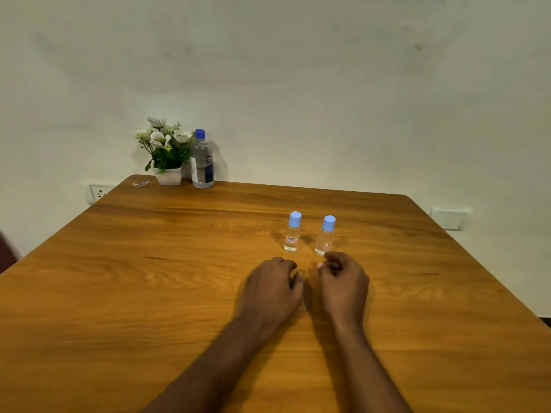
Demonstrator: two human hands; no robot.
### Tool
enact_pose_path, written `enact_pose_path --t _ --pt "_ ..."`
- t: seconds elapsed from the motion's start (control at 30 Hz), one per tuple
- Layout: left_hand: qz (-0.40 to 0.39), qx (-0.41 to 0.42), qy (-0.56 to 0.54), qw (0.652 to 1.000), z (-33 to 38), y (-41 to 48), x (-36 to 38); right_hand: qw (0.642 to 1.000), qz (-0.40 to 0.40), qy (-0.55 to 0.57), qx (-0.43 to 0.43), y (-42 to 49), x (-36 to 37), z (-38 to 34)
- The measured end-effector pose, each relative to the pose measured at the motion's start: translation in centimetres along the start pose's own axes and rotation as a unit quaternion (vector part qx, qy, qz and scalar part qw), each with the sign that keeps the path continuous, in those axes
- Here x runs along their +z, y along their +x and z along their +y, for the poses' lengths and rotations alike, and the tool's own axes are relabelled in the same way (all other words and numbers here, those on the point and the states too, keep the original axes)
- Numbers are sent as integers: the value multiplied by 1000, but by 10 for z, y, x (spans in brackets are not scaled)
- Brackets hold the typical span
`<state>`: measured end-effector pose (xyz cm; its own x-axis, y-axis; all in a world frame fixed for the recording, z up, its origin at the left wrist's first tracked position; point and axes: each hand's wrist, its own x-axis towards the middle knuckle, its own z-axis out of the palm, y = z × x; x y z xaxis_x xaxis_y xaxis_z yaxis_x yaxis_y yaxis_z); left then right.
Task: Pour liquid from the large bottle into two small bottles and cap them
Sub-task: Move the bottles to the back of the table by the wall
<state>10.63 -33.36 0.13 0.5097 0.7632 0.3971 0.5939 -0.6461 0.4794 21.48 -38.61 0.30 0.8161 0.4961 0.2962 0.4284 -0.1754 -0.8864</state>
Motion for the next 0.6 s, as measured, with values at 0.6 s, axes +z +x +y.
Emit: enact_pose_path --t 0.6 --pt "1 30 7 1000 27 34 29 998 -44 -53 9 51 17 11"
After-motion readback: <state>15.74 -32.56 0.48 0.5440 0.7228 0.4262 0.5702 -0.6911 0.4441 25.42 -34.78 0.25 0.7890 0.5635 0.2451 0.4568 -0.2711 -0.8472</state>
